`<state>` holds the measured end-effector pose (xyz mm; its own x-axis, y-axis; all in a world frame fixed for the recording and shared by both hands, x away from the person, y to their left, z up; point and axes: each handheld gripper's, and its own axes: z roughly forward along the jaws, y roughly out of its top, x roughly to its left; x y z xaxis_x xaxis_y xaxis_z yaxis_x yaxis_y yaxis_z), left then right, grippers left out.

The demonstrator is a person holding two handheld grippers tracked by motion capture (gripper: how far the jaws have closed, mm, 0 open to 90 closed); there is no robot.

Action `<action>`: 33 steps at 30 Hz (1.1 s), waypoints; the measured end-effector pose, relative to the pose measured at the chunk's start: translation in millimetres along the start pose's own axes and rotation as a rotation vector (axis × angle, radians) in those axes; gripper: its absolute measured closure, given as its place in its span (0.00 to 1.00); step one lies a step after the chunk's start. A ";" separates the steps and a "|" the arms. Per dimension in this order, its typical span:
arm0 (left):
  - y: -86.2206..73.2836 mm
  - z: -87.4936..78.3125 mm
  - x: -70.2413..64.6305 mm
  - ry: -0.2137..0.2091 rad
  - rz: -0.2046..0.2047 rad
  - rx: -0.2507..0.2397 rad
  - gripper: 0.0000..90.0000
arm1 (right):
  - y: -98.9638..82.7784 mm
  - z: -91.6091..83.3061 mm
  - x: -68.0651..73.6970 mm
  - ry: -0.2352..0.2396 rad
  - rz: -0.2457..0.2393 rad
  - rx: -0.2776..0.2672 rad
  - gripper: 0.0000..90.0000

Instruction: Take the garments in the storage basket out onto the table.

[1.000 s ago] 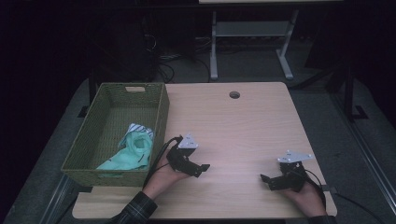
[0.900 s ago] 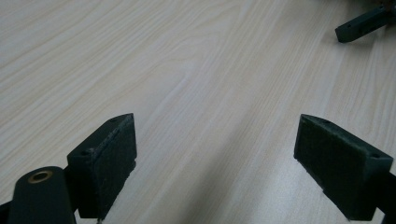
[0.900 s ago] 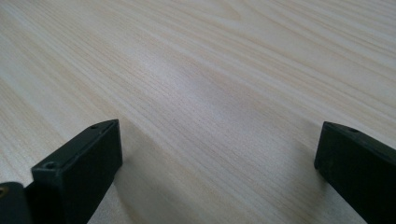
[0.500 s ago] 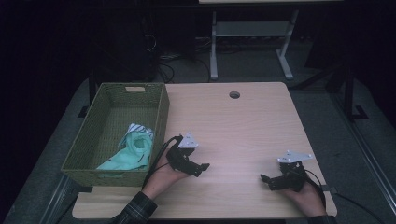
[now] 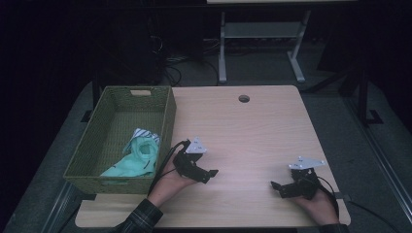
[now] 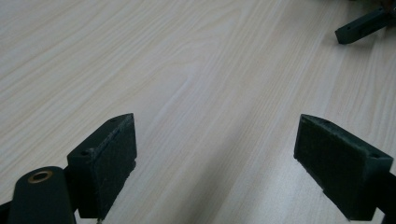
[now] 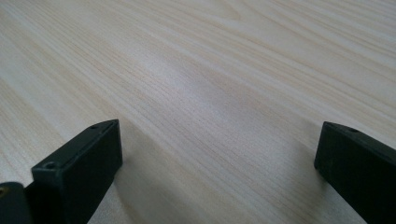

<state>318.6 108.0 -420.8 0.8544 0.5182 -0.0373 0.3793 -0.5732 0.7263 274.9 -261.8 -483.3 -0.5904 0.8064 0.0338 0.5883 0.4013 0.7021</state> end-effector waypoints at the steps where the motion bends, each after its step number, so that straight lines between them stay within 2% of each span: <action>1: 0.8 -1.0 0.4 0.002 0.002 -0.003 0.14 | 0.0 -0.1 0.0 0.000 0.001 0.001 0.01; 13: 12.6 -11.6 1.3 0.002 0.004 -0.016 0.14 | 0.0 0.0 0.0 0.000 0.000 0.000 0.01; 22: 20.6 -19.8 -0.4 -0.026 0.018 -0.012 0.14 | 0.0 0.0 0.0 0.000 0.000 0.000 0.01; 28: 26.4 -29.2 3.5 -0.033 -0.001 -0.042 0.14 | 0.0 0.0 0.1 0.000 0.001 0.000 0.01; 33: 30.7 -37.7 9.0 -0.028 0.009 -0.046 0.14 | 0.0 0.0 0.0 0.000 0.001 0.000 0.01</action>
<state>324.6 119.0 -373.0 0.8676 0.4948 -0.0489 0.3552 -0.5480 0.7573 274.9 -261.7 -483.3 -0.5901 0.8066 0.0341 0.5885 0.4008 0.7022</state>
